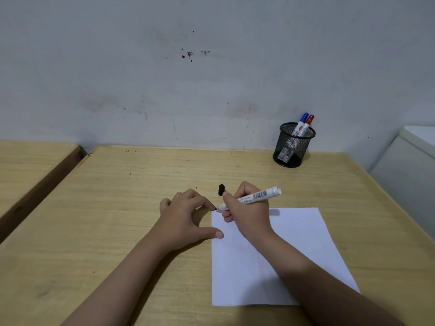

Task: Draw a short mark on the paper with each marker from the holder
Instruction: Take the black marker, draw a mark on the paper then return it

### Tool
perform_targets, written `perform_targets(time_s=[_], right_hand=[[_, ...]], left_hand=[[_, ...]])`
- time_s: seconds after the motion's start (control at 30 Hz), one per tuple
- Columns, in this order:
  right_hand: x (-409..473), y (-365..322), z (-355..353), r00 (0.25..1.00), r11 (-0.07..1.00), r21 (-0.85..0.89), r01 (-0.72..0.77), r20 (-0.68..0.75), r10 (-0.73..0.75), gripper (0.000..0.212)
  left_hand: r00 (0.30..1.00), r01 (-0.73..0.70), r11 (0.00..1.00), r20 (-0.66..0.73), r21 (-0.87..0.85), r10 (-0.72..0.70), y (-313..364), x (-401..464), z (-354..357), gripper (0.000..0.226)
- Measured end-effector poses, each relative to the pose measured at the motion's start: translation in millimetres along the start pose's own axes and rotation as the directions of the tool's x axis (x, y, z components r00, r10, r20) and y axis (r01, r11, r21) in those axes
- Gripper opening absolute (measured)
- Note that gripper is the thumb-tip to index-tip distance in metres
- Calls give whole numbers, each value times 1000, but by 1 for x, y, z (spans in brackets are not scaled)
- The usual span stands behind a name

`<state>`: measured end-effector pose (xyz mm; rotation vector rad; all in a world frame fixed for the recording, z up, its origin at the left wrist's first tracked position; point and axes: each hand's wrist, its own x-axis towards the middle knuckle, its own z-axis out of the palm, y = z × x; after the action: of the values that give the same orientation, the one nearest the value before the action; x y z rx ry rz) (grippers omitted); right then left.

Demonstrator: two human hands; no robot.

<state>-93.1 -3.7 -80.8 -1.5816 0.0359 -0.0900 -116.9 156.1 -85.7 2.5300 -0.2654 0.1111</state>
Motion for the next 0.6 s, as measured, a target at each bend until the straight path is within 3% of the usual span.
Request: perform_targets(time_s=[0.37, 0.6], right_hand=[[2, 3, 2, 999, 998, -68, 3, 52, 0, 32], [4, 4, 2, 997, 996, -85, 3, 76, 3, 30]], left_hand=[[995, 97, 992, -27, -78, -100, 2, 3, -2, 39], [994, 106, 993, -27, -61, -108, 2, 4, -2, 41]])
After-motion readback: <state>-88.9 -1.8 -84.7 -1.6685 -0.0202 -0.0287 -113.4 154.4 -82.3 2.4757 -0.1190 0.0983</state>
